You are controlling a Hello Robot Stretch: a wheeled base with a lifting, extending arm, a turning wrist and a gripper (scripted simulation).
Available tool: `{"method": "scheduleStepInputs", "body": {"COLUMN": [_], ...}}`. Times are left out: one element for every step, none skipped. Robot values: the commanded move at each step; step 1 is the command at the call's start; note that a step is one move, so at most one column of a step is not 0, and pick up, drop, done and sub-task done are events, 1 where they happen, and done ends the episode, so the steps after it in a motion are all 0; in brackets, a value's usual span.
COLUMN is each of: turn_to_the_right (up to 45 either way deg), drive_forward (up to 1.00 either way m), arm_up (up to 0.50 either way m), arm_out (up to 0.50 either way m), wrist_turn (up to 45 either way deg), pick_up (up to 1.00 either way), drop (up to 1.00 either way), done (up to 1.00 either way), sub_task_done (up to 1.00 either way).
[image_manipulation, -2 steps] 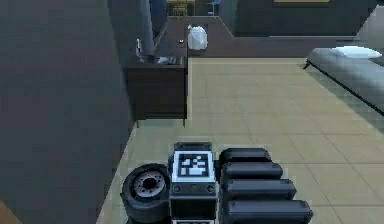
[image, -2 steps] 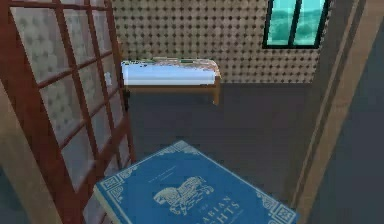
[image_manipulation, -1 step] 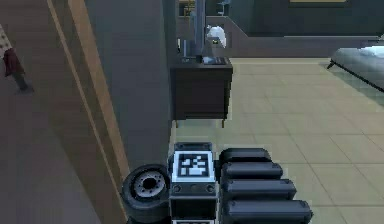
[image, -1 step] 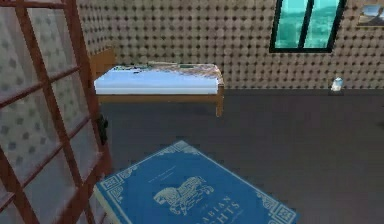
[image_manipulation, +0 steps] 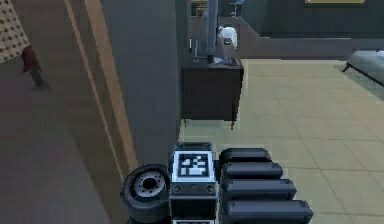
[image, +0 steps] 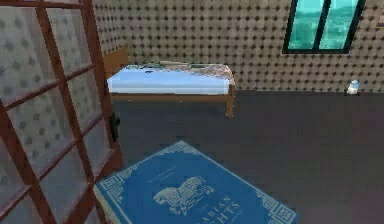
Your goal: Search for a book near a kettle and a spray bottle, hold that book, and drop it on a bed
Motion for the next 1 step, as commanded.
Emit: {"method": "scheduleStepInputs", "body": {"turn_to_the_right": [0.0], "drive_forward": [1.00], "arm_up": [0.00], "arm_out": [0.00], "wrist_turn": [0.0], "pick_up": [0.00], "drop": [0.00], "done": [0.00], "sub_task_done": [0.00]}}
